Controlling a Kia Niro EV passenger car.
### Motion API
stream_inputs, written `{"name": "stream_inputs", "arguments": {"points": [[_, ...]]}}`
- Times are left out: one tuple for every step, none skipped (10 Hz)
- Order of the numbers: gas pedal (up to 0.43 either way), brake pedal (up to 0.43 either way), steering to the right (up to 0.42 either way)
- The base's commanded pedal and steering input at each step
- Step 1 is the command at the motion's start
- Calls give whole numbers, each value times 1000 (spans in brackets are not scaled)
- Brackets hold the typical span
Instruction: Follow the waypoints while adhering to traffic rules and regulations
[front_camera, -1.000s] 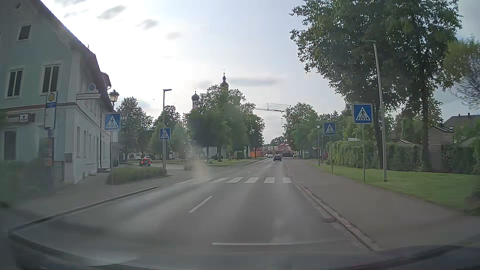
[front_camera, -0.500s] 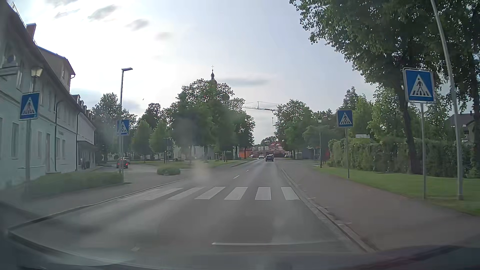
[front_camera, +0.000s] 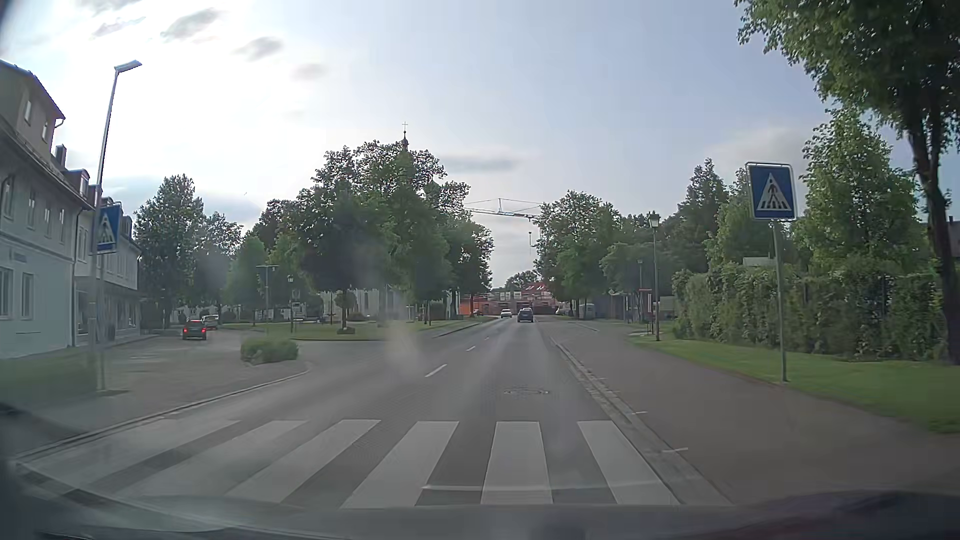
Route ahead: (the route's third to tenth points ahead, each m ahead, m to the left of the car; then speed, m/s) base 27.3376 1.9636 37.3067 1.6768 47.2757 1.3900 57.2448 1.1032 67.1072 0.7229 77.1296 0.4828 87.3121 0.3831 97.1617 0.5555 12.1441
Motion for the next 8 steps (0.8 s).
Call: {"name": "stream_inputs", "arguments": {"points": [[157, 0, 11], [157, 0, 10], [157, 0, 8], [157, 0, 7], [157, 0, 6], [157, 0, 6], [157, 0, 6], [157, 0, 5]]}}
